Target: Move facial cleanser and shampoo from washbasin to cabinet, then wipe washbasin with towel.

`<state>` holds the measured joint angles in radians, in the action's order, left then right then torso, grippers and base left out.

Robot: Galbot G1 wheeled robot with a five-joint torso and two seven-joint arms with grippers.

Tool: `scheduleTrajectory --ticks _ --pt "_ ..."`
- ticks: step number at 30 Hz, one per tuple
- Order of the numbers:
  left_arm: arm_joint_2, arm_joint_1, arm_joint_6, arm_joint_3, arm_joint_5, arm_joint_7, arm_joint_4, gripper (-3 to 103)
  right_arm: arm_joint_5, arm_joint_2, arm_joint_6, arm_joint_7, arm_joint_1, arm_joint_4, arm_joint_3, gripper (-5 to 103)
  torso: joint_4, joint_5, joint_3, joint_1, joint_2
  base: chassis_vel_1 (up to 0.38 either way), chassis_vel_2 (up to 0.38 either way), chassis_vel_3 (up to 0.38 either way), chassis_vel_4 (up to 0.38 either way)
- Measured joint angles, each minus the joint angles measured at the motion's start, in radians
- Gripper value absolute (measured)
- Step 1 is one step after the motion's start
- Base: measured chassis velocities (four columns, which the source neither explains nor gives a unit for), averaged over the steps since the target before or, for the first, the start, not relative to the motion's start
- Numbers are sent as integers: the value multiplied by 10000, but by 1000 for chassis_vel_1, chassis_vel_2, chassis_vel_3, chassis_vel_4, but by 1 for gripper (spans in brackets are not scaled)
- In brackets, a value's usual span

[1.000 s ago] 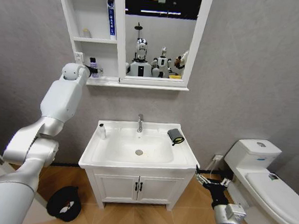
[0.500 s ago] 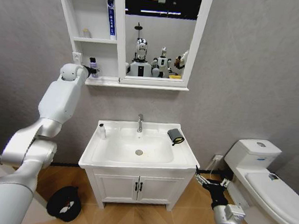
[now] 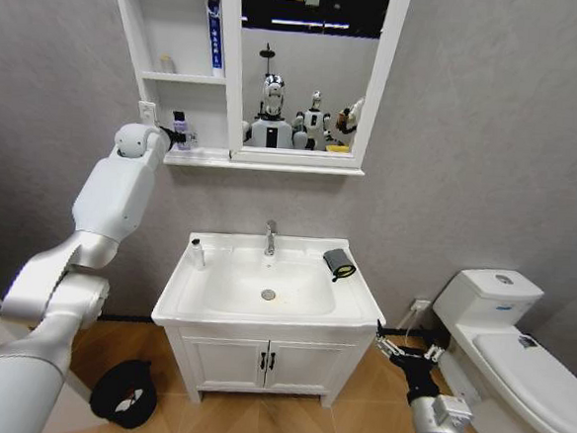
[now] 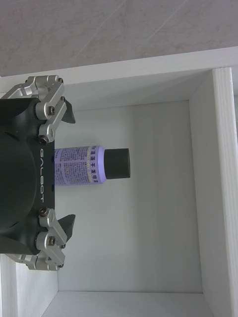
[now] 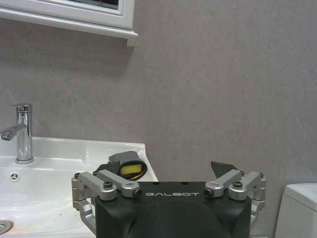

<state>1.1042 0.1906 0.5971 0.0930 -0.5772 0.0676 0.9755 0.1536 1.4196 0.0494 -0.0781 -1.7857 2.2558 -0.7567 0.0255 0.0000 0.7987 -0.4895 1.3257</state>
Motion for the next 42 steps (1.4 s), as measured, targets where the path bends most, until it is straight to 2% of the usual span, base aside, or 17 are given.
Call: scheduleTrajectory --ticks 6,13,16,17,18,19,22,24,25,26,27,28,30,31,33,40,42 --pt "-157 -215 130 110 -170 66 504 100 -18 7 1 0 -20 -5 13 100 -1 0 0 0 0 0 0 0 0" --pt "-585 -1029 557 575 -1092 688 2292 100 16 -37 19 -28 -6 13 -42 100 1 0 0 0 0 0 0 0 0" --pt "-1188 -1947 889 969 -2020 1405 4198 100 22 -47 35 -54 5 15 -25 100 1 1 -1 0 0 0 0 0 0" --pt "-1188 -1947 889 969 -2020 1405 4198 100 22 -47 35 -54 5 15 -25 100 1 1 -1 0 0 0 0 0 0" --pt "-1574 -2550 1004 1321 -2348 1664 5075 100 18 -46 35 -57 -14 17 -14 100 2 1 -1 0 0 0 0 0 0" --pt "-1574 -2550 1004 1321 -2348 1664 5075 100 18 -46 35 -57 -14 17 -14 100 2 1 -1 0 0 0 0 0 0" --pt "-2446 -4143 1244 2352 -2894 2134 6737 100 12 -33 36 -59 -22 16 -8 100 -4 -5 -1 1 1 0 0 0 0" --pt "-2684 -4662 1313 2655 -2948 2155 7215 100 12 -33 36 -61 -17 17 4 100 -5 -3 -1 1 1 0 0 0 0" --pt "-2984 -5555 1374 3097 -2957 2140 7871 100 12 -39 37 -63 4 15 24 100 -6 2 -2 1 2 0 0 0 0" --pt "-2984 -5555 1374 3097 -2957 2140 7871 100 12 -39 37 -63 4 15 24 100 -6 2 -2 1 2 0 0 0 0" --pt "-3126 -6314 1377 3359 -2925 2141 8260 100 10 -40 51 -66 27 12 48 100 -5 -1 -2 2 1 0 0 0 0" --pt "-3126 -6314 1377 3359 -2925 2141 8260 100 10 -40 51 -66 27 12 48 100 -5 -1 -2 2 1 0 0 0 0" --pt "-3172 -7795 1269 3764 -2720 2096 8867 100 -19 -40 96 -83 64 12 132 100 -1 -5 -1 2 1 0 0 0 0" --pt "-3172 -7795 1269 3764 -2720 2096 8867 100 -19 -40 96 -83 64 12 132 100 -1 -5 -1 2 1 0 0 0 0" --pt "-2982 -8833 1052 4007 -2355 2002 9181 100 -45 -46 118 -89 73 16 167 100 1 0 -2 1 1 0 0 0 0" --pt "-2218 -10196 209 4151 -1031 1396 8907 100 -48 -60 121 -99 55 49 139 100 1 0 0 1 1 0 0 0 0" --pt "-2106 -10358 148 4110 -912 1324 8854 100 -48 -53 121 -99 53 50 139 100 1 0 0 1 1 0 0 0 0"
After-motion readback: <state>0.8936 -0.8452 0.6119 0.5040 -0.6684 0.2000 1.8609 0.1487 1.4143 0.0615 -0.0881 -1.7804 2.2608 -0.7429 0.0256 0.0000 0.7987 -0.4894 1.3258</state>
